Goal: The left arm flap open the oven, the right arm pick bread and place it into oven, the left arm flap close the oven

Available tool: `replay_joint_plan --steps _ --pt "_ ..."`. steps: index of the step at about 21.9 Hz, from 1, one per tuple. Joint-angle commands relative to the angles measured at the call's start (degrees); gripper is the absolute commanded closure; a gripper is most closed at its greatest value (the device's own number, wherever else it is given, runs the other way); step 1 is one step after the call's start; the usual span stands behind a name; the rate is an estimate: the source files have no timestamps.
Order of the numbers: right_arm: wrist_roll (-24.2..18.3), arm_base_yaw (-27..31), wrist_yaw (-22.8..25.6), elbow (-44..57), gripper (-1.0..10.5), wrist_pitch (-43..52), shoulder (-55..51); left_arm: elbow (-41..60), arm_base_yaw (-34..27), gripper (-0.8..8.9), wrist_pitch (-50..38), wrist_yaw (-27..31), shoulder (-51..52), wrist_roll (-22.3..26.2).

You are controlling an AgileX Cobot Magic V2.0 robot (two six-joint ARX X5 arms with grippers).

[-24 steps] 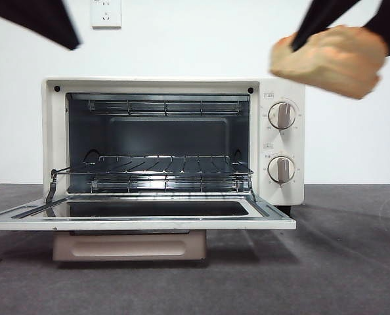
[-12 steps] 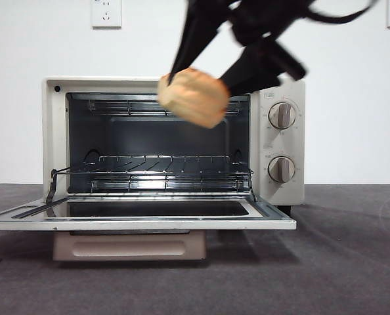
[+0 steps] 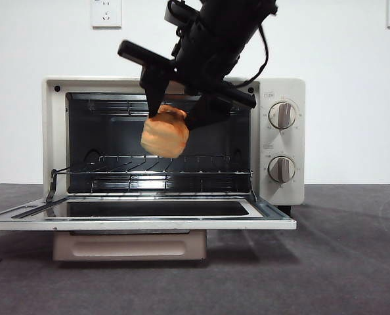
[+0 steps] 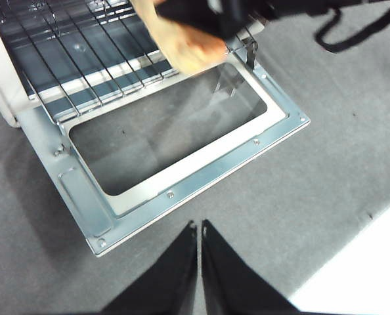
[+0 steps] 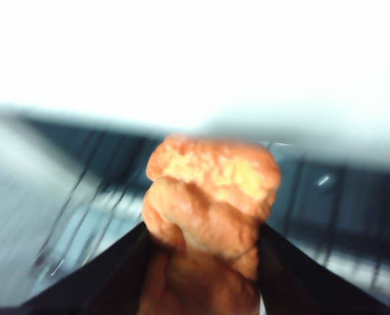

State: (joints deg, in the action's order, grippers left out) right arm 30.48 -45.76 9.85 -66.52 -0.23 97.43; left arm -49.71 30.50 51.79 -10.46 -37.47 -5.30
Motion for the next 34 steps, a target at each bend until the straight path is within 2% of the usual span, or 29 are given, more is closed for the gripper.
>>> replay_joint_plan --steps 1,4,9,13,21,27,31,34 --pt "1.88 -0.55 3.37 -1.20 7.3 1.92 2.34 -0.35 0.20 7.98 -0.17 0.00 -0.17 0.57" --pt "1.92 -0.50 5.53 -1.20 7.3 3.41 3.34 -0.35 0.22 7.98 -0.13 0.00 -0.13 0.57" --pt "1.95 -0.15 5.66 -1.22 7.2 4.48 4.98 -0.35 0.22 7.98 -0.04 0.00 -0.02 0.57" --pt "1.92 -0.09 5.86 -1.20 5.7 4.00 5.55 -0.35 0.22 7.98 0.17 0.00 0.24 0.57" --pt "1.95 -0.22 6.23 -1.22 4.9 4.04 5.38 -0.35 0.22 7.98 1.42 0.00 0.61 0.57" --pt "1.86 -0.63 5.20 -1.22 4.9 2.43 2.69 -0.35 0.20 7.98 1.36 0.00 0.90 0.57" --pt "1.81 -1.11 5.11 -1.22 4.9 -1.55 -0.94 -0.35 0.20 7.98 1.25 0.00 0.90 0.59" --pt "0.22 -1.95 4.13 -1.22 4.9 -5.44 -4.63 -0.35 0.20 7.98 0.87 0.00 0.90 0.59"
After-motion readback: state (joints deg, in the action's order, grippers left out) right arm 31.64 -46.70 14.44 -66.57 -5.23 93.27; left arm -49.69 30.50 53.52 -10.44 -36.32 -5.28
